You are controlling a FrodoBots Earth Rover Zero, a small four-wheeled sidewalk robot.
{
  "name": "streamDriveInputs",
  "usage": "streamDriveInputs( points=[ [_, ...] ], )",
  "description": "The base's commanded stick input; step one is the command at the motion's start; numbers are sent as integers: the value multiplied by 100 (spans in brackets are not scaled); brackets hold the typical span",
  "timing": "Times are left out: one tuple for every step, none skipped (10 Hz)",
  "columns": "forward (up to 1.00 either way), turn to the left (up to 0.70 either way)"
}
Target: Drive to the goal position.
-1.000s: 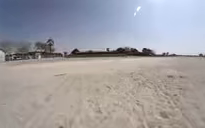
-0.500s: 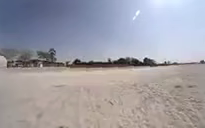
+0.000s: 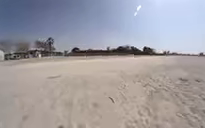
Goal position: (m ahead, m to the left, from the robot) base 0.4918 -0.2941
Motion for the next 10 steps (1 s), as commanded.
streamDriveInputs(
  points=[
    [45,0],
    [45,0],
    [45,0],
    [45,0],
    [45,0],
    [42,0],
    [21,0],
    [0,0],
    [0,0],
    [0,0]
  ],
)
